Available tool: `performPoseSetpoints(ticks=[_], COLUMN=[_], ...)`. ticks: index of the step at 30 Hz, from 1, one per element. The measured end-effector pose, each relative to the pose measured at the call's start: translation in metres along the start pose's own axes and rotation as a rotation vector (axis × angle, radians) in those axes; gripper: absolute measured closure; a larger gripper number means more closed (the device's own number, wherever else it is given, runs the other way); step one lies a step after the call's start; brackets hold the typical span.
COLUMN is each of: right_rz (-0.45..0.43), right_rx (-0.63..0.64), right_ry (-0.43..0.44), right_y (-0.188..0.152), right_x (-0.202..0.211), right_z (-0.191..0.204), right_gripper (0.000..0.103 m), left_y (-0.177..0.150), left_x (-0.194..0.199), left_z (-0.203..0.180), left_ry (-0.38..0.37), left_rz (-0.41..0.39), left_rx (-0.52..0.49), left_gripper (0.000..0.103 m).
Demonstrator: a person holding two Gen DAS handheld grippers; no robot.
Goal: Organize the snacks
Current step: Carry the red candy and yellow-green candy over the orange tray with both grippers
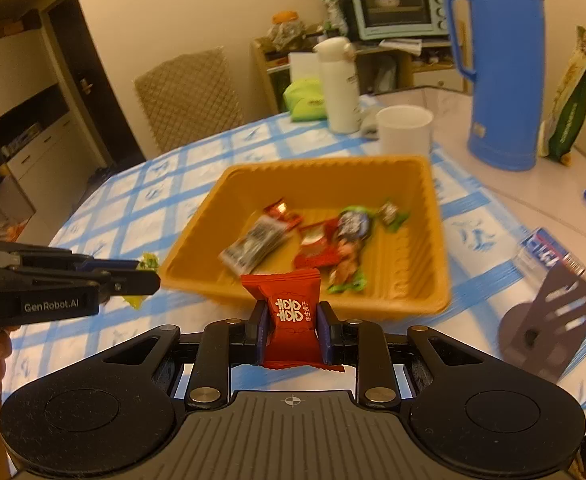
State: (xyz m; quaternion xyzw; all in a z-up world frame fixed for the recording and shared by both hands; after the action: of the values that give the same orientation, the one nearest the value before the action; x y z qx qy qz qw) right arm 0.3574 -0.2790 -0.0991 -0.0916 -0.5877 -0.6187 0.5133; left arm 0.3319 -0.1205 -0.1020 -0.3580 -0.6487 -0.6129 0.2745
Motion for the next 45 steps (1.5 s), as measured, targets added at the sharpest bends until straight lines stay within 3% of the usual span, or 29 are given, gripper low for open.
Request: performPoseSetpoints(ticks=[13, 26, 45], right_rz=[-0.053, -0.001, 0.063], right_rx=[-0.034, -0.064, -0.078], right_ry=[-0.012, -0.06, -0.091], right_y=[0.044, 0.059, 0.07], right_x=[-0.01, -0.05, -0.092], right_z=[-0.04, -0.068, -0.083], right_gripper=[0.077, 0.077, 0.077], left_y=[0.042, 0.066, 0.075], left_x=[-0.037, -0.081, -0.128], left_z=[-0.019, -0.017, -0.004], left_ry=[0.028, 0.048, 0.056], left_rz=[-0.003, 0.043, 0.116], left_rx=[-0.01, -0.007, 0.006], left_gripper=[0.085, 0.085, 0.085])
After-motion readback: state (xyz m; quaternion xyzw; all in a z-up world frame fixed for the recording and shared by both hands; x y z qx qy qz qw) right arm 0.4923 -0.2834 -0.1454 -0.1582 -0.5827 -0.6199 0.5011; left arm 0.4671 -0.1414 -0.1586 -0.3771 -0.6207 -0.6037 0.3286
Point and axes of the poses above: each gripper's, at about its wrist camera, not at the fingertips, and x roughly against the way its jaws point, z to its left, y to its top, the point moved 9 cm from there along -x, roughly the way its jaws point, and after that the axes turned 6 degrees about z, right-handed, at the moved point
